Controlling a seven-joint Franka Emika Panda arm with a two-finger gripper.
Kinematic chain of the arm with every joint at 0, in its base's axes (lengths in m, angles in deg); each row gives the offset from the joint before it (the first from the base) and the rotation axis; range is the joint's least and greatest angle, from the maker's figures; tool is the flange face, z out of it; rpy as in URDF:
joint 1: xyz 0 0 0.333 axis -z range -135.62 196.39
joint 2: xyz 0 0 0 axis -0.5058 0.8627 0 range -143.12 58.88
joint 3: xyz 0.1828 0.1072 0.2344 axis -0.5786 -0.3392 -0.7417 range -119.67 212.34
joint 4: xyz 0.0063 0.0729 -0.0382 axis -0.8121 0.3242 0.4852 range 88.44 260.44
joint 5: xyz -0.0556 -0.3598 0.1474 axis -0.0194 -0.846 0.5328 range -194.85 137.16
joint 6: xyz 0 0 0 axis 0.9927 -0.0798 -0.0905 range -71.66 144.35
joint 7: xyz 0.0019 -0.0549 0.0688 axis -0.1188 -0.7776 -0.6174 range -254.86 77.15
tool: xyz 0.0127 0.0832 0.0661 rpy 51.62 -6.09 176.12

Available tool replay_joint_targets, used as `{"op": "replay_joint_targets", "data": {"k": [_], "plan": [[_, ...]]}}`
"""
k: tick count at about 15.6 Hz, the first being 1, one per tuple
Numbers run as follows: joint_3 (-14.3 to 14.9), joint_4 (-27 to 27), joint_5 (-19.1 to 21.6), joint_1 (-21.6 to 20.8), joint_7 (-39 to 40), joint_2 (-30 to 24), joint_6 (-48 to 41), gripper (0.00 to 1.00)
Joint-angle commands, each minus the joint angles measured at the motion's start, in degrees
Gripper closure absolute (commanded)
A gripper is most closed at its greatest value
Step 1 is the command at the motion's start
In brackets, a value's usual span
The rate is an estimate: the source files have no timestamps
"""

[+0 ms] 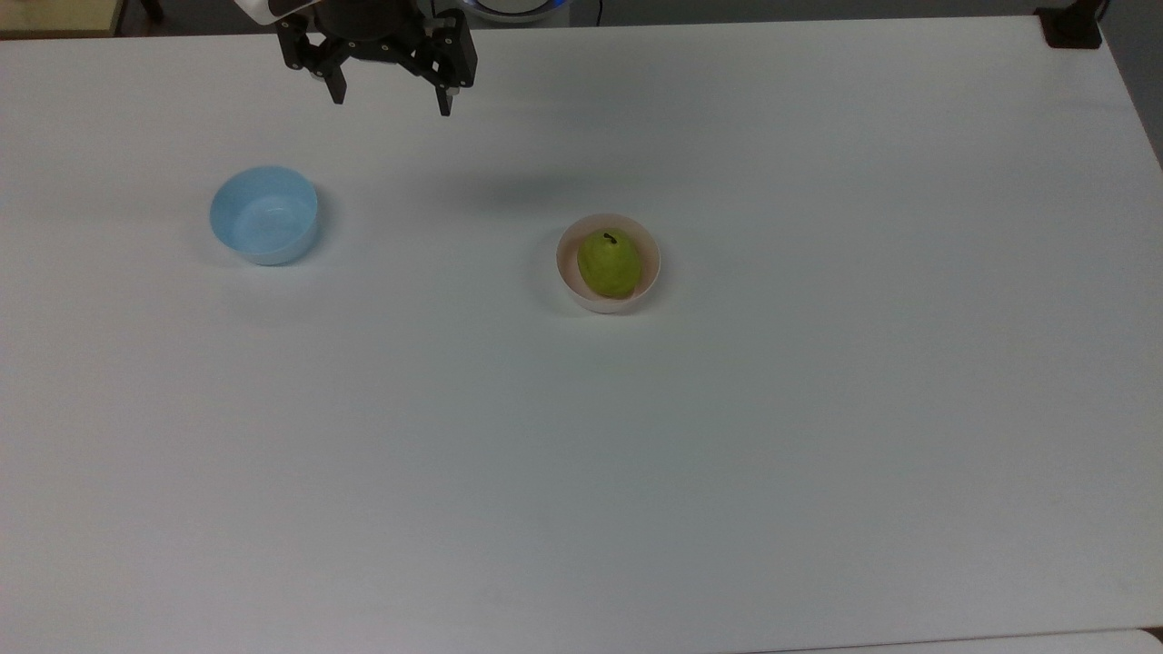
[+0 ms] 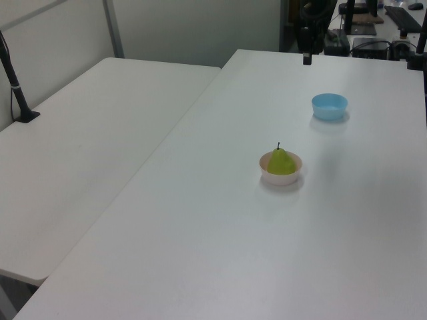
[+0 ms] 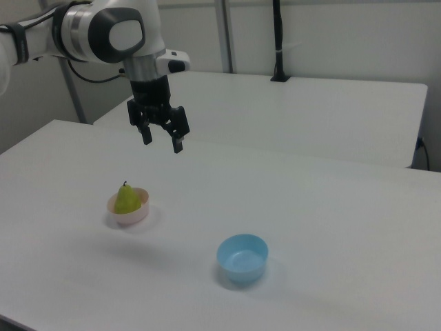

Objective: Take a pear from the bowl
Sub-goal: 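Move the open gripper over the pink bowl holding the green pear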

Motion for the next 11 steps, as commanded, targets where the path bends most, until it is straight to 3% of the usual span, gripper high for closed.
{"op": "replay_joint_targets", "data": {"k": [1, 11], "plan": [[0.3, 0.7, -0.5, -0.2, -0.3, -1.0, -1.0, 0.0], [1.4, 0.1, 0.0, -1.5, -0.4, 0.0, -0.6, 0.0]]}}
